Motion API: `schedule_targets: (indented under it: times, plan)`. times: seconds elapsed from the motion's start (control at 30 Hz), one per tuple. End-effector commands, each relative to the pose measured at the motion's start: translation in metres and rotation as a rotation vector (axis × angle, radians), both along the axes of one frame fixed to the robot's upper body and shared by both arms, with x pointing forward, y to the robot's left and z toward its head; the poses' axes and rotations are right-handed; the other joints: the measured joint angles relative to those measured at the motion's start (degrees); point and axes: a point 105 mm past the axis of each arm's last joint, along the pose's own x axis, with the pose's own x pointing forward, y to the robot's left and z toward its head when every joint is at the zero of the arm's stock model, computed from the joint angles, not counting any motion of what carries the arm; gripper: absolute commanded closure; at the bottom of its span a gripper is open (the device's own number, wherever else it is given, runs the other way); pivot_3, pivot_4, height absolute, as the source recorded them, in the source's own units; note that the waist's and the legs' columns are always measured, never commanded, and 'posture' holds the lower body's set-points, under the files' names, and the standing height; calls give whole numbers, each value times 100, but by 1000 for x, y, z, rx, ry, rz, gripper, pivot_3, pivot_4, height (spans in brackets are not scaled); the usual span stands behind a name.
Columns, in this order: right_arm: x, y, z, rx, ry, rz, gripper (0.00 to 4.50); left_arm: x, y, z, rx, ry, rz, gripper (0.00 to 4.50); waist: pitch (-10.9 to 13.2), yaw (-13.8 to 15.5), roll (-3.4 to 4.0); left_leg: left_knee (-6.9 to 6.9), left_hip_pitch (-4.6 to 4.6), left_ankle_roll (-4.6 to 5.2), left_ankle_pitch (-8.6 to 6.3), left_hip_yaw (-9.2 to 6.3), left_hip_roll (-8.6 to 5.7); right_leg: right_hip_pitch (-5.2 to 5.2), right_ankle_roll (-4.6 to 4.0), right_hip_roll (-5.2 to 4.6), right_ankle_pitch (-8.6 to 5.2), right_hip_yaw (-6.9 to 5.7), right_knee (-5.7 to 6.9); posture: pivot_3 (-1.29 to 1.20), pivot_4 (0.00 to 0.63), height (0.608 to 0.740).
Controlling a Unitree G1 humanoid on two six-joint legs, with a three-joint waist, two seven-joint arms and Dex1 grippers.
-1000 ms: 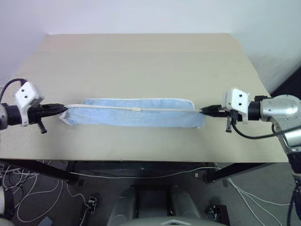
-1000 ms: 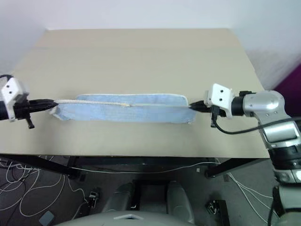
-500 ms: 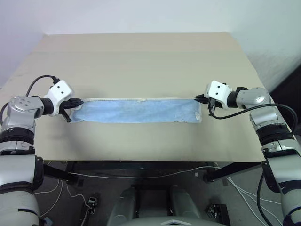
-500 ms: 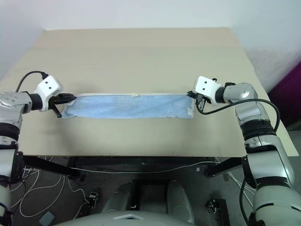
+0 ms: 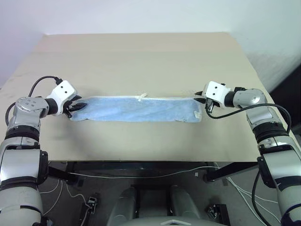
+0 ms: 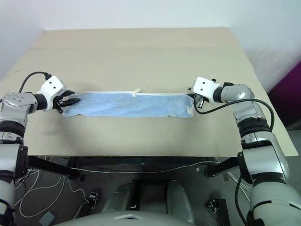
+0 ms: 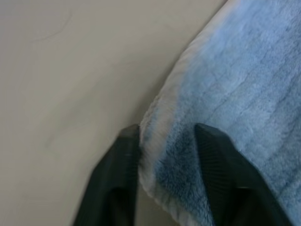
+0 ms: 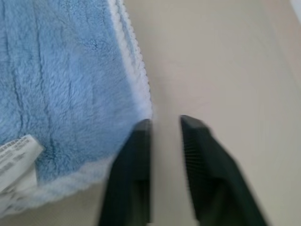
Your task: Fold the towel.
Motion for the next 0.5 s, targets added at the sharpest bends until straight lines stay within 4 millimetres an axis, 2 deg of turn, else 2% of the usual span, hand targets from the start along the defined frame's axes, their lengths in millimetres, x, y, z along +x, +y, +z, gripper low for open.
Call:
schedule_targets:
  times: [0.03, 0.13, 0.17, 0.23, 0.3, 0.4, 0.47, 0.5]
  plan:
    - [-2, -2, 19, 13, -56, 18, 2196, 4, 5, 22, -39, -72, 25, 1152, 0, -4, 0, 0, 0, 0, 0, 0, 0, 0, 0, 0, 0, 0, 0, 0, 150, 740]
    - [-2, -6, 32, 12, -124, 8, 1164, 4, 10, 24, -37, -96, 57, 142, 0, -6, 0, 0, 0, 0, 0, 0, 1, -1, 0, 1, 0, 0, 1, 0, 150, 740]
    - [-2, -9, 39, 17, -159, -5, 854, 5, 14, 25, -27, -117, 80, 0, 0, -5, 0, 0, 0, 0, 0, 0, 1, -1, 0, 1, 0, 0, 1, 0, 150, 740]
    - [-4, -17, 55, 49, -218, -37, 253, 4, 21, 28, -41, -138, 123, 0, 0, -3, 0, 0, 0, 0, 0, -1, 1, -2, 0, 0, 0, 1, 1, 0, 150, 740]
    - [-8, -23, 70, 112, -253, -71, 253, 4, 26, 35, -83, -168, 146, 0, 0, 2, 0, 0, -1, 0, 0, -1, 1, -2, 0, -1, 0, 1, 1, 0, 150, 740]
    - [-27, -31, 92, 420, -220, -170, 253, 0, 32, 54, -161, -269, 158, 0, -1, 11, -2, -1, -4, 0, 0, -8, 2, -1, 0, -2, 0, -1, -2, 0, 150, 740]
    - [-42, -27, 83, 625, -87, -230, 253, -4, 27, 60, -187, -303, 117, 0, -3, 16, -4, -2, -7, 0, 0, -13, 3, 0, 0, -10, 0, -1, -3, 0, 150, 740]
    - [-54, -21, 73, 715, 16, -246, 253, -6, 22, 63, -210, -318, 86, 0, -4, 19, -6, 0, -7, 0, 0, -17, 4, 2, 0, -11, 0, -2, -3, 0, 150, 740]
